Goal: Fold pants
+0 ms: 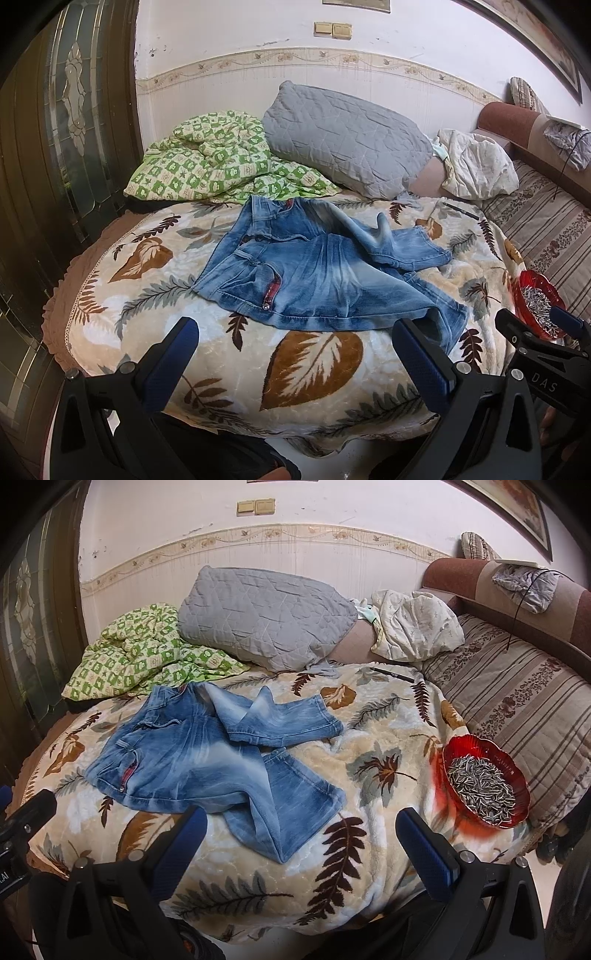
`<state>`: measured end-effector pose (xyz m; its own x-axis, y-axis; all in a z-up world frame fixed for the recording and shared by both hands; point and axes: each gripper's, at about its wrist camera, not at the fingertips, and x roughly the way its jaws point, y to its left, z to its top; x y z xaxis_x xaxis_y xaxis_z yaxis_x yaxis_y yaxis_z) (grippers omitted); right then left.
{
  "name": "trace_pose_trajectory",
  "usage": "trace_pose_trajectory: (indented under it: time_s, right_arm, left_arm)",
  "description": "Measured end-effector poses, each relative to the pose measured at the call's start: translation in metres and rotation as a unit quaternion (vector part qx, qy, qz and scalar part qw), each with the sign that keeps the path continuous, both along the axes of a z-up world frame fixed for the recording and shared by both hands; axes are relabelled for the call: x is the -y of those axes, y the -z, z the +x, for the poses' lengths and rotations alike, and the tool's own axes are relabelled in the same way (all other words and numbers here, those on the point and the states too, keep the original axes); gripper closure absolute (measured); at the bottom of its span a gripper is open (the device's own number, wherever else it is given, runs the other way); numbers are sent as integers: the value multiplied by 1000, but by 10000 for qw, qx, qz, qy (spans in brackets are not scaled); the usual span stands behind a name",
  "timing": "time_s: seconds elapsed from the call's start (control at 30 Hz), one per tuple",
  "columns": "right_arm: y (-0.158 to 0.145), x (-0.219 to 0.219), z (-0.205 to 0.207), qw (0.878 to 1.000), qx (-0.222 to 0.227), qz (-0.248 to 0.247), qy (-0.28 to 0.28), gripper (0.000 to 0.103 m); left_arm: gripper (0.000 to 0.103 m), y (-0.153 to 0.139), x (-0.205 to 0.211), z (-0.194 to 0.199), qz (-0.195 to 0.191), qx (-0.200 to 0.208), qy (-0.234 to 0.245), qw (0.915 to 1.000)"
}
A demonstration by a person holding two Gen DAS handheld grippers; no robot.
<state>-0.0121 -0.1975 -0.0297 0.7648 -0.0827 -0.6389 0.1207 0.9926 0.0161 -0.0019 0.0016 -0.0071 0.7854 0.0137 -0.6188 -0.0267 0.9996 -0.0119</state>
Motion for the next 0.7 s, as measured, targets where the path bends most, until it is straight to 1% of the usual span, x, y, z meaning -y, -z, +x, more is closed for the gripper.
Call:
trace_pose_trajectory:
  time_s: [0.7]
  right_arm:
    - [2,1,1,10000,-29,-34,20,0]
  left_arm:
    - [0,0,0,0,13,-10,-6,10000]
